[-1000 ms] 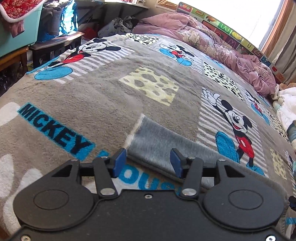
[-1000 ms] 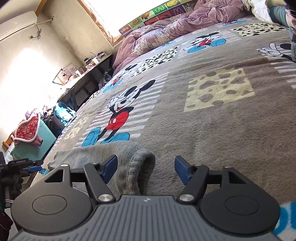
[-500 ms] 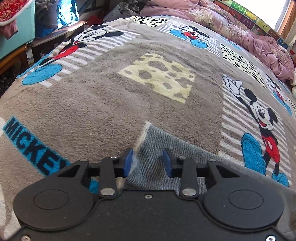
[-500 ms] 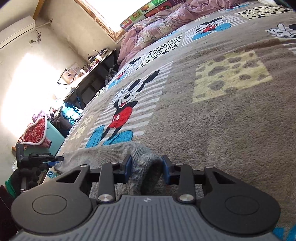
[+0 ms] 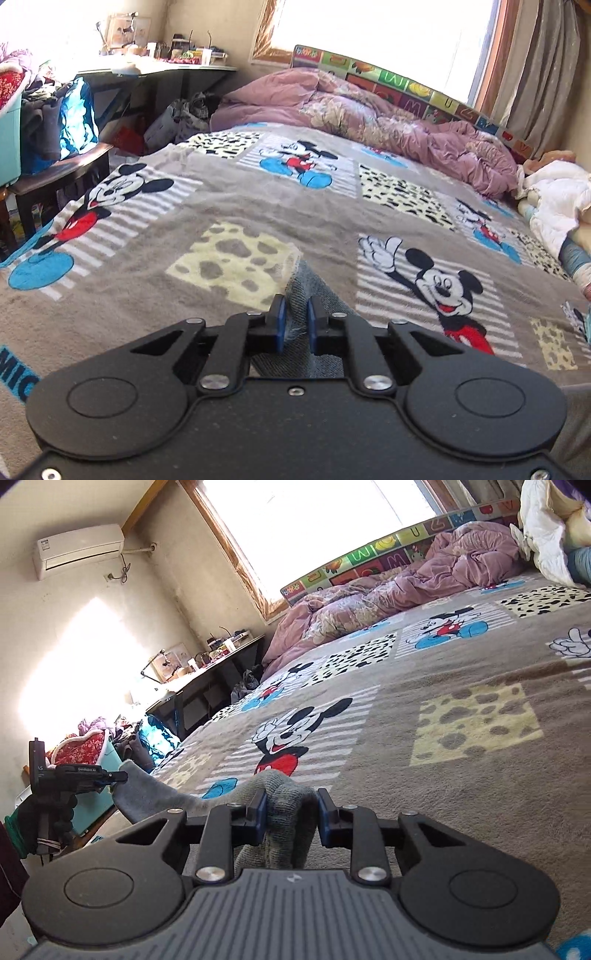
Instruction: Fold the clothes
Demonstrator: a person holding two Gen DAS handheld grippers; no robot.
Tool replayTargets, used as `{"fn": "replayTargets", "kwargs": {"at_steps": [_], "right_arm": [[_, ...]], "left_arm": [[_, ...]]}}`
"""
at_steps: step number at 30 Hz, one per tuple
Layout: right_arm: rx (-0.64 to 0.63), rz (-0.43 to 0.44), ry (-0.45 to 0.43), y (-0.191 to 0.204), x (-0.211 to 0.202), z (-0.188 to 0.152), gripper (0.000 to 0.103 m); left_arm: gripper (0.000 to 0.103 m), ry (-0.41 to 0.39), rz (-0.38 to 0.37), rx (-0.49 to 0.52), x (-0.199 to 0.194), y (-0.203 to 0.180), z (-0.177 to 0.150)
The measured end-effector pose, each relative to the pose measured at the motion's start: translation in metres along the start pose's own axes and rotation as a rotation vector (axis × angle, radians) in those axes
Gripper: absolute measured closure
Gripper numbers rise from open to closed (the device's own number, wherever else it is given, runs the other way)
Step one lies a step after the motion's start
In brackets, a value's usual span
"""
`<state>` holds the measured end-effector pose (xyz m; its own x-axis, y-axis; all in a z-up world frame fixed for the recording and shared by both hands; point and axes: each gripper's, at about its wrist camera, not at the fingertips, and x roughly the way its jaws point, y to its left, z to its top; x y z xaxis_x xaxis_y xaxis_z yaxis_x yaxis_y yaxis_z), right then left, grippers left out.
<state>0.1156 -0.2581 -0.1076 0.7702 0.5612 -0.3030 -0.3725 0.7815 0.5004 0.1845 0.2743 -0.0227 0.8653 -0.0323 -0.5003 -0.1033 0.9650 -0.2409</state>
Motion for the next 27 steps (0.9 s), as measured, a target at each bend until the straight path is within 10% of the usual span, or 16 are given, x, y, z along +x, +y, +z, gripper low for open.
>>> {"fn": "replayTargets", "kwargs": {"at_steps": [16,27], "right_arm": [[0.13,-0.172,0.14,-0.032,0.03,-0.029,0.066],[0.007,-0.26,0.037,-0.015,-0.005,-0.021,0.05]], "left_arm": [[0.085,0.166,0.164,0.039,0.048,0.024,-0.038],[0.079,0.13,0.181,0.121,0.004,-0.008,-0.046]]}}
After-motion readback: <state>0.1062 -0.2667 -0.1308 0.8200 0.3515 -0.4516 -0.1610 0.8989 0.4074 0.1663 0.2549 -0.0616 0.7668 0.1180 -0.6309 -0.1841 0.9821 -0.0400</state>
